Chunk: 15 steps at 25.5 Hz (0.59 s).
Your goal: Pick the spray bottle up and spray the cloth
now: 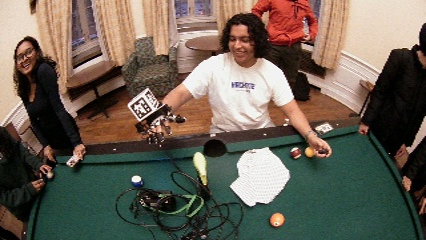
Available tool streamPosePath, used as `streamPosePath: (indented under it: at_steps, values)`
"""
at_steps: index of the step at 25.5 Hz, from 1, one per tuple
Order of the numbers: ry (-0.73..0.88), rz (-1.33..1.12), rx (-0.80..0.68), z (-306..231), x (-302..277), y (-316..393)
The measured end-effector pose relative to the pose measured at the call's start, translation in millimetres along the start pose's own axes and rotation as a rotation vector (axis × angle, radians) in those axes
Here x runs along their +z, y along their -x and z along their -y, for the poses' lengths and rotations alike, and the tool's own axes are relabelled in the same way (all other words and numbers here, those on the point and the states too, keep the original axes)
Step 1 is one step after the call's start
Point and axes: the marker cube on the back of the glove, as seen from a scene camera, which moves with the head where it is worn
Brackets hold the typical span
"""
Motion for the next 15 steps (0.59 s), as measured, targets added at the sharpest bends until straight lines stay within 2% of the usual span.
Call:
streamPosePath:
  at_steps: [15]
  values:
    - [0.019,-0.002,0.014,-8.0,6.6,-15.6]
